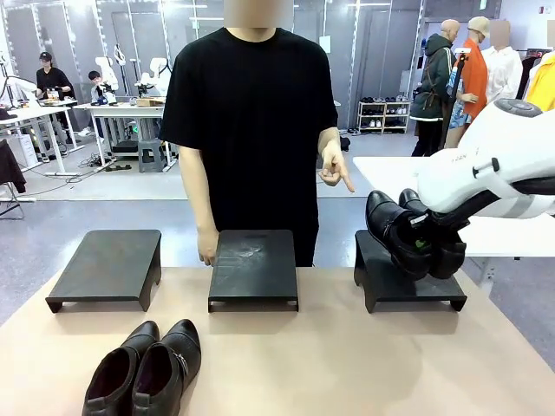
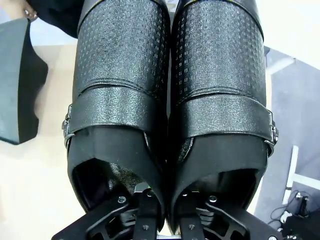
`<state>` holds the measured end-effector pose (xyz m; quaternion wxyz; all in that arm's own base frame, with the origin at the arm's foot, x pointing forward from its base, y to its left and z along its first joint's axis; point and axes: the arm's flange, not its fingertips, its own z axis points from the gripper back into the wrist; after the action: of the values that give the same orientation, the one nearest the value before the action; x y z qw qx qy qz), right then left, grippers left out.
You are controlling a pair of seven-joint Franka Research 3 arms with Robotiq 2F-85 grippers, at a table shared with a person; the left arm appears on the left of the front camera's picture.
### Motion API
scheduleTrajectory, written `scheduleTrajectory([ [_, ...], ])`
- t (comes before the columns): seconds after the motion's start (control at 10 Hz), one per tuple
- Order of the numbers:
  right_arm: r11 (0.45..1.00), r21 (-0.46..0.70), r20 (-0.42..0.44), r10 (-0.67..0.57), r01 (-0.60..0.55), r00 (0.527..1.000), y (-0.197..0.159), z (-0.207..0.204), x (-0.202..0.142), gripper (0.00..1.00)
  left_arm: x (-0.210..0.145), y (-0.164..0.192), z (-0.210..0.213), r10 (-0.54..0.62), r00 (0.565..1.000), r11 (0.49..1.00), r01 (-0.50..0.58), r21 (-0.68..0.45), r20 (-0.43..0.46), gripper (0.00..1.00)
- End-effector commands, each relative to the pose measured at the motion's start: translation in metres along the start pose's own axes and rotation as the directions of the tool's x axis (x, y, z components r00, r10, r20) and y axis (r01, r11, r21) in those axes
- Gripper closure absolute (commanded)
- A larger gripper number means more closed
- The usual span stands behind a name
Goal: Place the shoes on the stand as instructed by the person.
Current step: Pick up one pair of Shoes and place it on the Shoes Stand indicated by the person.
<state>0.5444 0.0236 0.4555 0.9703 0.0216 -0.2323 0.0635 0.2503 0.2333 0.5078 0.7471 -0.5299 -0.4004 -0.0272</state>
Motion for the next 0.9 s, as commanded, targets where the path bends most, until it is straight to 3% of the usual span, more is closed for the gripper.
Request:
scheduleTrajectory([
  [0.0,0.999,0.03,0.046,-0.022,0.02,0.999,0.0,-0.001,0.015,0.91,0.002,0.0,0.001,-0.016,1.0,1.0,0.016,-0.012,-0.003,0.0],
  [0.8,0.998,0.034,0.012,-0.058,0.058,0.998,0.003,-0.051,0.017,0.91,0.002,0.0,0.001,-0.016,1.0,1.0,0.016,-0.012,-0.003,0.0],
])
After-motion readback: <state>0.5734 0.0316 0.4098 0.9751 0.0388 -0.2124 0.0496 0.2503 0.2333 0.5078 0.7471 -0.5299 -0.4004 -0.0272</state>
